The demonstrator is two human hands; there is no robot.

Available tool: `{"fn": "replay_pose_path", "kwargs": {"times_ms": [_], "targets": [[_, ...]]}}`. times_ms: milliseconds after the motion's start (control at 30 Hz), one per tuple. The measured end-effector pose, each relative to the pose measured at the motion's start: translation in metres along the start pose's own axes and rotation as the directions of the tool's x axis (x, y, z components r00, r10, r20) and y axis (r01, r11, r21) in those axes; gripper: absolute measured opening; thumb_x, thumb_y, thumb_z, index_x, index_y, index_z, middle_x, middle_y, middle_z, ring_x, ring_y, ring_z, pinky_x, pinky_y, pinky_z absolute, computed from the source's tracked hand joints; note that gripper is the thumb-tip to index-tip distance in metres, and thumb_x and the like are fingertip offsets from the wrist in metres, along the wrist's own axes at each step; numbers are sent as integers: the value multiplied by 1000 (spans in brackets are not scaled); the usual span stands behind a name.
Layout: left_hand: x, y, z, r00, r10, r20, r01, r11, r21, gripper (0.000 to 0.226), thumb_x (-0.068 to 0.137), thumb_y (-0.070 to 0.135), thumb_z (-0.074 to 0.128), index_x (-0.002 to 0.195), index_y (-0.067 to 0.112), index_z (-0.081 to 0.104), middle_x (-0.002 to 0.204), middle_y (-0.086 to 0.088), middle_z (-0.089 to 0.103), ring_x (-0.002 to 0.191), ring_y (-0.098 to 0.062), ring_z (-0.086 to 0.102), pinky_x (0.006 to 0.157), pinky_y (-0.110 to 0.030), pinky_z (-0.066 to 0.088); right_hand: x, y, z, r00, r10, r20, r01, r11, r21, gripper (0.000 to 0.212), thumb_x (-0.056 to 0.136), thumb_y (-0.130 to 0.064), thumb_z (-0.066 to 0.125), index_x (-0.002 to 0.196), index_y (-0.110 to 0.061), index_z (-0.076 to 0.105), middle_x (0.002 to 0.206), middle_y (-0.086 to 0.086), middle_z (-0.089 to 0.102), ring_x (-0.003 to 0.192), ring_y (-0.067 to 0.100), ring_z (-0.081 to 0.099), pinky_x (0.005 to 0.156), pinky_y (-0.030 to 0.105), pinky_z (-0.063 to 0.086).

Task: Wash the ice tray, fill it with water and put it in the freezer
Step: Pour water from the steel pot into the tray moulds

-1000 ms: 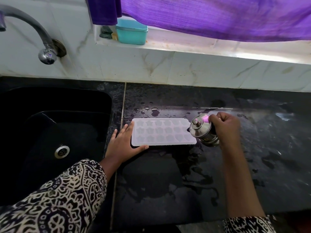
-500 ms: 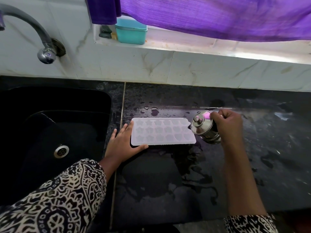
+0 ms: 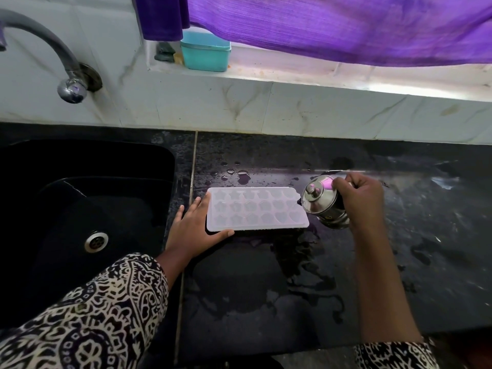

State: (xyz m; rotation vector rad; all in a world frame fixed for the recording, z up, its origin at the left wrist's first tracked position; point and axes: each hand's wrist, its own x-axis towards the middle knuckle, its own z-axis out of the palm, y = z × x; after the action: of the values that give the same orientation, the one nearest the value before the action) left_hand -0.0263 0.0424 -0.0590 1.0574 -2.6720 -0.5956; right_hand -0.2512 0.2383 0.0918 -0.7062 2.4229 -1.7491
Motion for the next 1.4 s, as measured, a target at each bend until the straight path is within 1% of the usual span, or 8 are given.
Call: {"fn": "replay_pose_path", "kwargs": {"times_ms": [167, 333, 433, 567, 667, 833, 1067, 1400], "targets": [[0, 1, -1, 1000, -4, 3, 4, 1000, 1, 120, 61, 93, 31, 156, 24, 4, 161, 5, 22, 149, -8, 12, 121, -41, 5, 1, 0, 1, 1000, -12, -10, 11, 1000, -7, 39, 77, -6, 65, 51, -16, 38, 47, -1, 36, 41, 5, 29, 47, 21, 32], [1, 0, 0, 1000, -6, 2, 6, 1000, 6, 121, 61, 93, 30, 156, 23, 5, 161, 4, 23, 149, -9, 12, 121, -41, 5, 3, 1, 2, 999, -37, -7, 37, 999, -8, 40, 75, -5, 65, 49, -15, 36, 43, -7, 31, 41, 6, 24, 44, 20, 27], [1, 0, 0, 1000, -4, 1, 4, 1000, 14, 120, 61, 93, 30, 156, 23, 5, 161, 4, 23, 149, -8, 12, 121, -41, 6, 4, 2, 3, 999, -38, -8, 38, 999, 1, 38, 75, -6, 66, 50, -14, 37, 50, 5, 31, 48, 14, 26, 51, 25, 27], [1, -1, 0, 1000, -4, 5, 4, 1000, 10, 119, 62, 93, 32, 156, 24, 4, 161, 5, 22, 149, -8, 12, 121, -41, 5, 5, 3, 2, 999, -35, -8, 35, 999, 2, 35, 74, -7, 65, 52, -12, 39, 53, 8, 32, 53, 15, 28, 54, 26, 29], [1, -1, 0, 1000, -1, 0, 1, 1000, 5, 119, 64, 92, 34, 156, 24, 4, 161, 4, 22, 149, -9, 12, 121, -42, 6, 4, 3, 1, 1000, -16, -19, 16, 1000, 16, 36, 75, -6, 65, 52, -14, 38, 51, 5, 33, 48, 13, 29, 51, 24, 30], [0, -1, 0, 1000, -2, -3, 2, 1000, -8, 119, 63, 92, 35, 156, 24, 5, 161, 4, 23, 149, -9, 13, 121, -42, 6, 4, 9, 0, 998, 47, -44, -43, 995, 93, 38, 75, -1, 61, 51, -15, 36, 37, -13, 32, 37, 2, 25, 41, 16, 29], [0, 0, 0, 1000, -2, -1, 2, 1000, 2, 119, 63, 92, 33, 156, 25, 3, 161, 5, 22, 149, -8, 12, 121, -41, 6, 6, 19, -4, 980, 181, -85, -154, 954, 256, 34, 75, -1, 60, 50, -14, 41, 36, -11, 36, 36, 4, 30, 40, 16, 31], [0, -3, 3, 1000, -6, -11, 7, 1000, 4, 118, 64, 92, 35, 156, 24, 6, 160, 3, 25, 149, -8, 12, 121, -41, 6, 7, 25, -9, 985, 148, -93, -129, 974, 188, 37, 75, -2, 61, 50, -16, 37, 43, -5, 34, 42, 10, 27, 43, 20, 25]]}}
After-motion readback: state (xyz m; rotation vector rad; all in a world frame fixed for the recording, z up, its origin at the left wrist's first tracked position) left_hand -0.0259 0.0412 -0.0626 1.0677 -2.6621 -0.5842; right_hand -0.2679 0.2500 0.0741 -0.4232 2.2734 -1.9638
